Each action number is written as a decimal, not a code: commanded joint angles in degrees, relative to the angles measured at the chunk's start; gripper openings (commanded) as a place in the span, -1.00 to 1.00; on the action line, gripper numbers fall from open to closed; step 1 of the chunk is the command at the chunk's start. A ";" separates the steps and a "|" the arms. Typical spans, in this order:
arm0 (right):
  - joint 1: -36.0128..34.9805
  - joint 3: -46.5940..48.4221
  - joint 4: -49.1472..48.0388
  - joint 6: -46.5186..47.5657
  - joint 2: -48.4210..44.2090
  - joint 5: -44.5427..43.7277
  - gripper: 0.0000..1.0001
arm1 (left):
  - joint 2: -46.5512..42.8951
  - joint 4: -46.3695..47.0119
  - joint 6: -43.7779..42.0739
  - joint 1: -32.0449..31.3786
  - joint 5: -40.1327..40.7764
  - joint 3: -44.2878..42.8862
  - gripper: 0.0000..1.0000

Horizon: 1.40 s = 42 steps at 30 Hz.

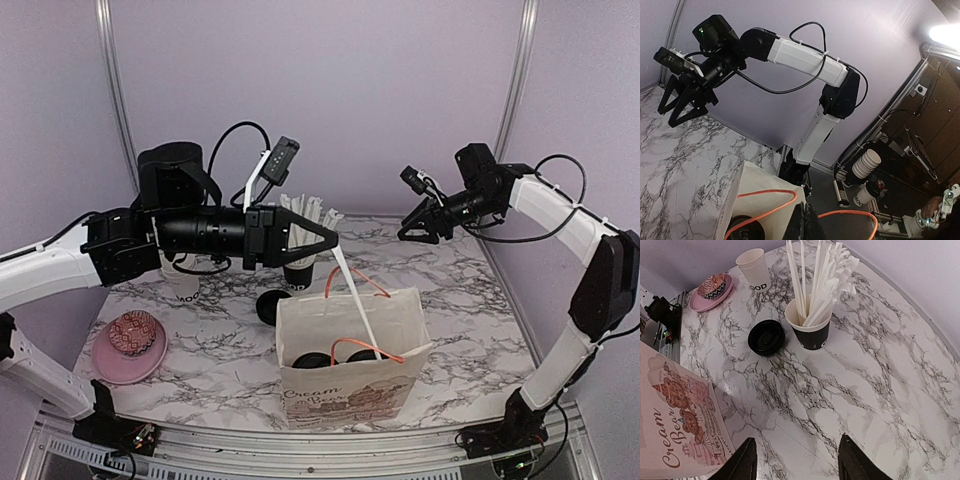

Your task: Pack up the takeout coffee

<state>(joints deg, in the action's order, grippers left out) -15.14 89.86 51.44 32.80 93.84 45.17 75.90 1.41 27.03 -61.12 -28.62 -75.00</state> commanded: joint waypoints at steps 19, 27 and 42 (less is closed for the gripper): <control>0.00 1.13 -0.37 0.82 0.73 0.62 0.06 | -3.17 -31.50 -23.04 -4.11 35.84 -12.52 0.28; 0.02 0.49 -0.55 1.24 0.29 0.80 0.06 | 2.75 -29.75 -14.25 15.89 46.24 -11.57 -0.04; 0.02 -0.46 -0.99 1.44 -0.85 0.40 0.06 | 21.39 -17.25 -9.58 30.23 25.52 -13.96 -0.17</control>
<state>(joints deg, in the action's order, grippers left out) -15.14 89.71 51.40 33.28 93.86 44.88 95.98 -19.99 16.12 -31.51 1.69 -86.59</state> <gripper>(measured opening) 0.531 0.426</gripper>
